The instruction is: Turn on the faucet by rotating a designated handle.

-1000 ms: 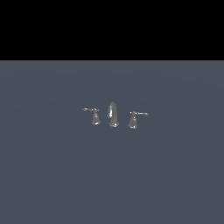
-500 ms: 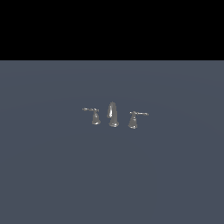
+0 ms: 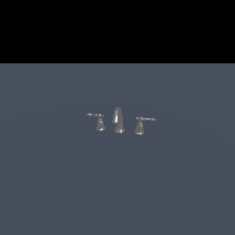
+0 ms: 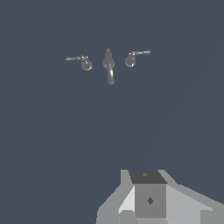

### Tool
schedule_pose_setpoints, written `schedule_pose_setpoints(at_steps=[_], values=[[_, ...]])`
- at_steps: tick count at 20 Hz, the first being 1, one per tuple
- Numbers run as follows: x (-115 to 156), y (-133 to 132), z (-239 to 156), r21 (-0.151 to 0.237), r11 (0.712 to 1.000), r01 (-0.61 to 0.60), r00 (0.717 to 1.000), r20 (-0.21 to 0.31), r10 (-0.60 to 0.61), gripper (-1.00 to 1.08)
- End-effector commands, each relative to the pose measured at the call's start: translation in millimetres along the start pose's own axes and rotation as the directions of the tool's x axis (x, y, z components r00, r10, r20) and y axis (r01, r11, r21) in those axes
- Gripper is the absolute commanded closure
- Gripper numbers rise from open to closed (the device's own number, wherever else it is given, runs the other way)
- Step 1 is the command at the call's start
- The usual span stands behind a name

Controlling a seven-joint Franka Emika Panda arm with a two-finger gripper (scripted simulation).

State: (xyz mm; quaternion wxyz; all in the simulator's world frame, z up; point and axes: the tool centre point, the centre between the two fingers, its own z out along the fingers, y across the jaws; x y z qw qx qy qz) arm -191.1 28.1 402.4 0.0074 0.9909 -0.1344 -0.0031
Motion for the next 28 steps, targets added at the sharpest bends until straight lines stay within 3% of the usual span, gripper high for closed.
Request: schedule_pose_setpoints(at_steps=[1,8,15,22,28], values=[[13.1,-6.5,15.0,0.002,0.998,-0.066,0.998,0.001,0.066,1.08],[52.8,-19.5,56.6,0.005,0.969,-0.246,0.969,0.003,0.246,1.08],[94.5,-25.1,98.0,0.008,0.908,-0.418,0.908,0.006,0.418,1.08],[136.9,-22.6,139.5,0.009,0.817,-0.577,0.817,0.008,0.577,1.08],[174.1,-13.5,176.5,0.009,0.711,-0.703,0.711,0.009,0.703,1.08]])
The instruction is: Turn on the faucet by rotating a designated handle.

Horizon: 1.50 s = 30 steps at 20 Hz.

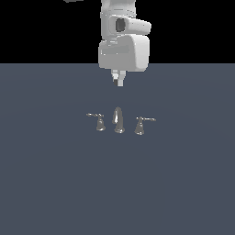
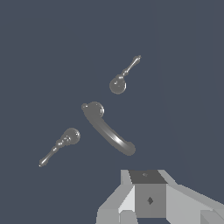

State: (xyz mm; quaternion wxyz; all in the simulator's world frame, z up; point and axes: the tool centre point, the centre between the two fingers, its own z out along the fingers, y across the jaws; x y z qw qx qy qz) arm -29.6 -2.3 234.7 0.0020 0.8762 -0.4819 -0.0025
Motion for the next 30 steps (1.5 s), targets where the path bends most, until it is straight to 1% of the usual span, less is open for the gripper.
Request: schedule_pose_setpoints(at_steps=[1,5,8,11,17,21,24,27,30], values=[[15.4,-6.8,16.1,0.001,0.997,-0.072,0.997,-0.001,0.072,1.08],[42.3,-15.2,42.7,0.001,0.982,-0.190,0.982,-0.002,0.190,1.08],[64.1,-19.5,63.3,0.001,0.960,-0.281,0.960,-0.002,0.281,1.08],[87.2,-21.8,84.5,0.002,0.928,-0.373,0.928,-0.003,0.373,1.08],[128.5,-20.3,121.4,0.004,0.850,-0.526,0.850,-0.003,0.526,1.08],[148.7,-17.0,139.2,0.005,0.802,-0.597,0.802,-0.002,0.597,1.08],[159.5,-14.5,148.7,0.006,0.774,-0.633,0.774,-0.001,0.633,1.08],[166.5,-12.6,154.8,0.006,0.754,-0.656,0.754,0.000,0.656,1.08],[169.6,-11.6,157.5,0.006,0.745,-0.667,0.745,0.001,0.667,1.08]])
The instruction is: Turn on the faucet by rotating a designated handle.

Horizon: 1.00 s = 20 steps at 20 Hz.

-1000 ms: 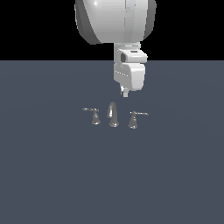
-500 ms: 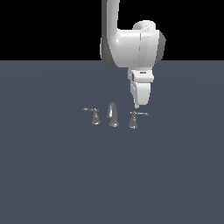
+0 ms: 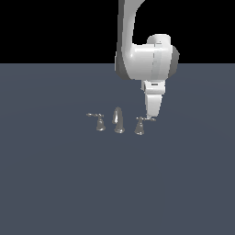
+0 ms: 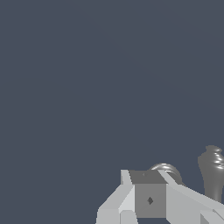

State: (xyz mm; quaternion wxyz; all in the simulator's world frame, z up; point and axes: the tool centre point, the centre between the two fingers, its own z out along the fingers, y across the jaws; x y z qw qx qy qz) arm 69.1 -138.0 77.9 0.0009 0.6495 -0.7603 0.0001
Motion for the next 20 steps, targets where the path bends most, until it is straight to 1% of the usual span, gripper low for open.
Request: schedule_pose_setpoints(at_steps=[1,5,18,19,20], values=[[1.5,-1.3,1.4,0.001,1.000,-0.009,1.000,0.001,0.009,1.08],[1.5,-1.0,1.4,0.001,1.000,-0.008,1.000,0.000,0.008,1.08],[19.6,36.8,1.2,0.001,1.000,-0.009,1.000,0.001,0.009,1.08],[19.6,36.8,1.2,0.001,1.000,-0.009,1.000,0.001,0.009,1.08],[11.3,30.0,1.1,0.009,1.000,0.001,1.000,0.004,-0.001,1.08]])
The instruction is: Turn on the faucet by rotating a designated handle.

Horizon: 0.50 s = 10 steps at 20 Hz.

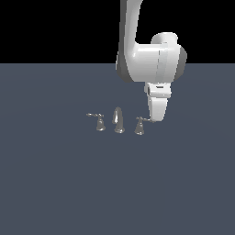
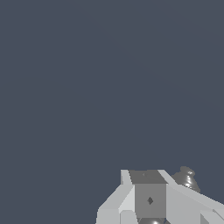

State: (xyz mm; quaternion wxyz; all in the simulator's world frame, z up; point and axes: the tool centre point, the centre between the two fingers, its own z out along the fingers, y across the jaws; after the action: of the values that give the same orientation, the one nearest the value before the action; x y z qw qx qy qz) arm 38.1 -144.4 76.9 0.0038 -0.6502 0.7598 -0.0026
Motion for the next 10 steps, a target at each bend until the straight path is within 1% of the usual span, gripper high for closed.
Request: schedule_pose_setpoints(at_steps=[1,10], values=[[-0.1,3.4,0.0,-0.001,1.000,-0.001,1.000,0.000,0.001,1.08],[-3.4,32.2,-0.2,-0.006,1.000,-0.007,1.000,-0.001,0.007,1.08]])
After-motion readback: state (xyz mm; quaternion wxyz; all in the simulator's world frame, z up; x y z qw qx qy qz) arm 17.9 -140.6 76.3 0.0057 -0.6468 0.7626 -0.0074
